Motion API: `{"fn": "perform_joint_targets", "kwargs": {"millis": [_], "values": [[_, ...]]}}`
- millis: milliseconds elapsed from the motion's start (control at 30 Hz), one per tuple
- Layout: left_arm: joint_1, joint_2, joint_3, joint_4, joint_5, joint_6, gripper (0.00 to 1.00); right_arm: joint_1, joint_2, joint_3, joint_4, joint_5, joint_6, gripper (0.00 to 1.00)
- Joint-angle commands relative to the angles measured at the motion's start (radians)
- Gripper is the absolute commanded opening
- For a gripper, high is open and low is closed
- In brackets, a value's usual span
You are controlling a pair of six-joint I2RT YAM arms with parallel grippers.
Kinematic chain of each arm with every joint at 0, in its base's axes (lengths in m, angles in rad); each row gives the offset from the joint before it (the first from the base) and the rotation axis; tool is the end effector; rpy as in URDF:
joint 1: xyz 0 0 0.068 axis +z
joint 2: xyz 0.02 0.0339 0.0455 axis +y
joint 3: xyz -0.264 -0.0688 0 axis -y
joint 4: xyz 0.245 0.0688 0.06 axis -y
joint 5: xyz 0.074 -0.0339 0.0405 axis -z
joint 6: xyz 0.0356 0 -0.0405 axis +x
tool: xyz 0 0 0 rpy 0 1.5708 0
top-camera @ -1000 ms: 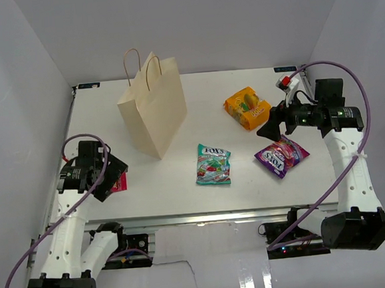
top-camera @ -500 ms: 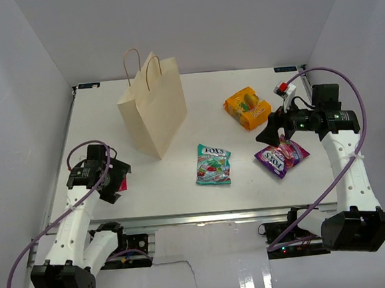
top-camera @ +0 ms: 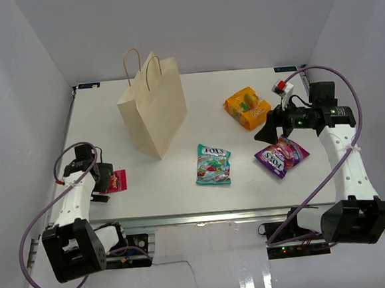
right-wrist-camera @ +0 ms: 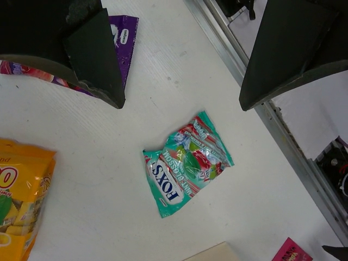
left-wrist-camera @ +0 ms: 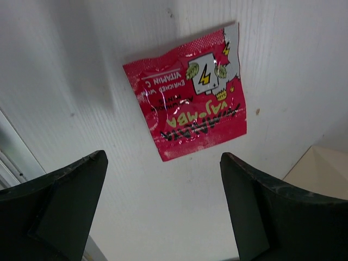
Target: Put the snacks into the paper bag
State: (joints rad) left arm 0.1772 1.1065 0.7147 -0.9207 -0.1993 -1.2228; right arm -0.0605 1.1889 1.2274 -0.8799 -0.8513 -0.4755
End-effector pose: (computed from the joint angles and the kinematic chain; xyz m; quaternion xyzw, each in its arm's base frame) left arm 0.1749 0.0385 0.2062 -0.6455 0.7465 0.0215 0.1603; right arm 0.2303 0.0129 0.3552 -0.3194 0.8023 0.2860 0.4154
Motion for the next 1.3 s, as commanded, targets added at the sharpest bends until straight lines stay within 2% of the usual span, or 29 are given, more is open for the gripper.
{"fn": "perform_joint_targets", "kwargs": {"millis": [0,167,667,833,1100,1267], "values": [[0.068,0.003,-0.032,0.112,0.03,0.078,0.95,-0.002,0.023,0.018,0.035,-0.041,-0.005,0.92],[0.108,0.022,-0.089,0.21,0.077,0.149,0.95,-0.002,0.054,0.024,0.039,-0.058,0.003,0.93],[0.214,0.121,-0.17,0.431,0.189,0.187,0.86,-0.002,0.061,0.034,0.039,-0.045,0.02,0.93],[0.217,0.147,-0.192,0.459,0.198,0.2,0.84,-0.002,0.061,0.035,0.041,-0.038,0.026,0.93],[0.22,0.199,-0.198,0.438,0.195,0.229,0.73,-0.002,0.069,0.044,0.047,-0.038,0.037,0.93],[0.22,0.217,-0.199,0.43,0.192,0.301,0.7,-0.002,0.071,0.044,0.048,-0.038,0.038,0.93]]}}
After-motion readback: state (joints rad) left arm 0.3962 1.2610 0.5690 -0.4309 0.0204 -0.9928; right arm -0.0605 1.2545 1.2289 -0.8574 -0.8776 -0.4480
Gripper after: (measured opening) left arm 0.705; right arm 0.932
